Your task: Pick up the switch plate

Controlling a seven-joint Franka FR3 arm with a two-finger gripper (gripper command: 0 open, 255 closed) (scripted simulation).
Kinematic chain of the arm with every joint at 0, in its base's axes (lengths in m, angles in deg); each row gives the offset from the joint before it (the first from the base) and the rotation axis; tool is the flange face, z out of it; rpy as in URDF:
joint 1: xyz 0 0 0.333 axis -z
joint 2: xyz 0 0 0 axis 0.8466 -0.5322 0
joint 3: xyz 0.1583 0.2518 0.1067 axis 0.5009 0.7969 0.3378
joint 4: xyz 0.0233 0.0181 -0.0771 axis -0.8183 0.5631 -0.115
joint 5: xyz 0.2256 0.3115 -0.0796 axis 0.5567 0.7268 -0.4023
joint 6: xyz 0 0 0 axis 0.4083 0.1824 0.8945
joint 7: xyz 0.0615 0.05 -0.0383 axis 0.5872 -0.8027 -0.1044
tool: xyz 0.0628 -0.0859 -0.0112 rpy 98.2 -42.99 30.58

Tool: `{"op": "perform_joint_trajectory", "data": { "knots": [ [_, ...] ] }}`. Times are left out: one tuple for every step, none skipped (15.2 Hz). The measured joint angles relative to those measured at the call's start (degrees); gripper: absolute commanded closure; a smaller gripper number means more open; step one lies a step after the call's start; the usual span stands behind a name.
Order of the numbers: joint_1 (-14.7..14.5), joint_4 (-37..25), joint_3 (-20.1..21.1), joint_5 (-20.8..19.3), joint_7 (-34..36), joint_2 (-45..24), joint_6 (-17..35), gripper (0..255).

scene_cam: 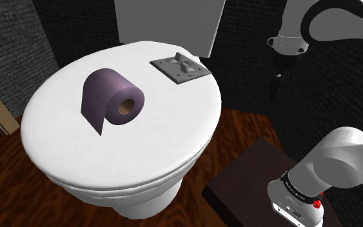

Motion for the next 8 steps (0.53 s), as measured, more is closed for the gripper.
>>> {"op": "perform_joint_trajectory", "data": {
  "knots": [
    [0.0,0.0,0.0,0.0,0.0,0.0,0.0,0],
    [-0.18,-0.67,0.66,0.45,0.76,-0.63,0.06,0],
    [-0.43,-1.4,1.61,1.1,1.89,-1.13,0.01,0],
    [-0.53,-2.77,2.4,1.51,2.89,-2.29,0.04,0],
    [-0.73,-4.41,3.5,2.12,4.21,-3.65,-0.01,0],
    [-0.96,-5.76,4.74,2.79,5.74,-4.96,0.17,0],
    [-1.09,-7.56,5.89,3.33,7.21,-6.61,0.26,0],
    [-1.18,-9.07,6.89,3.71,8.52,-7.88,0.28,0]
  ]
}}
